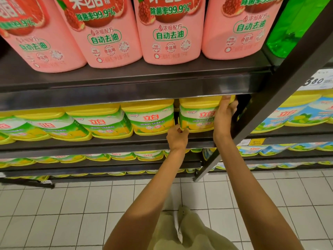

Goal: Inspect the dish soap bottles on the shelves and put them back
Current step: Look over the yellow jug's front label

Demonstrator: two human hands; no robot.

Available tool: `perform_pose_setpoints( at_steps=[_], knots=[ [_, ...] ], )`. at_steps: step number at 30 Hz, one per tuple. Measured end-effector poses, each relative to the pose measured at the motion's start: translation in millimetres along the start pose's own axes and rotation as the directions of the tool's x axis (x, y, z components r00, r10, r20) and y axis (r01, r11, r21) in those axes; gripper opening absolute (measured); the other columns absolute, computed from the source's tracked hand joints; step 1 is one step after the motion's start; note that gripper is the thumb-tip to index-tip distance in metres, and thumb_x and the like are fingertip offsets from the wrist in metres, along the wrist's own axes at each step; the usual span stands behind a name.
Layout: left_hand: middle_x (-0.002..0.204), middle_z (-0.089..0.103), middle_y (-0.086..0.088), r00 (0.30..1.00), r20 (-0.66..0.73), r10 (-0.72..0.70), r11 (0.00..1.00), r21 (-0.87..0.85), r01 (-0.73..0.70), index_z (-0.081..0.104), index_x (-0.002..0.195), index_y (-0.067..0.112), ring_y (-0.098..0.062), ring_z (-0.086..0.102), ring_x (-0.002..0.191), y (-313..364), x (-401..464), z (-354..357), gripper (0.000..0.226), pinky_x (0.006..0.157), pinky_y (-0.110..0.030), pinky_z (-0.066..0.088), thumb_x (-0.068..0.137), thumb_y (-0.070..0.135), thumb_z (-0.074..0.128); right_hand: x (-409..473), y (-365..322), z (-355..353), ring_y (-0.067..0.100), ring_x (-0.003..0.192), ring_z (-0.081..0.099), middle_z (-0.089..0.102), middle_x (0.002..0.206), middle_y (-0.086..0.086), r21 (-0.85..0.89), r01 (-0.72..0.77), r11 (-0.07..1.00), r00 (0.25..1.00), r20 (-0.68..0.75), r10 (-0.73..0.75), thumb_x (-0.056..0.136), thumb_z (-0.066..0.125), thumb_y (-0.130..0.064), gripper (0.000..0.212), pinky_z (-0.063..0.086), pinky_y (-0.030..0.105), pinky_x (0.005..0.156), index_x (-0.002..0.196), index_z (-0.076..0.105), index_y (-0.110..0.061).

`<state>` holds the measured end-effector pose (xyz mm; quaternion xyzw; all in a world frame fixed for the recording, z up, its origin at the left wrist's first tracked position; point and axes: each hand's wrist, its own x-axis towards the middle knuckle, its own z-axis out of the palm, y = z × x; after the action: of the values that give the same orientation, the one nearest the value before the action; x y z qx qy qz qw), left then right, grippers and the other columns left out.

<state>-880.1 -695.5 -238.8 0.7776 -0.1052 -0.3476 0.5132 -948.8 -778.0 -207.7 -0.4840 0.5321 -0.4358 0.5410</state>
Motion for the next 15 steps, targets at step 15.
perform_pose_setpoints(
  at_steps=[15],
  knots=[
    [0.143, 0.043, -0.008, 0.951, -0.018, 0.309, 0.950, -0.053, -0.309, 0.031, 0.146, 0.011, -0.024, 0.042, 0.134, -7, 10, -126, 0.071, 0.111, -0.046, 0.037, 0.085, -0.010, 0.061, -99, 1, 74, 0.022, 0.133, 0.041, 0.041, 0.144, 0.012, -0.131, 0.295, 0.946, 0.898, 0.375, -0.228, 0.095, 0.057, -0.032, 0.063, 0.036, 0.039, 0.111, 0.144, 0.030, -0.003]
  ],
)
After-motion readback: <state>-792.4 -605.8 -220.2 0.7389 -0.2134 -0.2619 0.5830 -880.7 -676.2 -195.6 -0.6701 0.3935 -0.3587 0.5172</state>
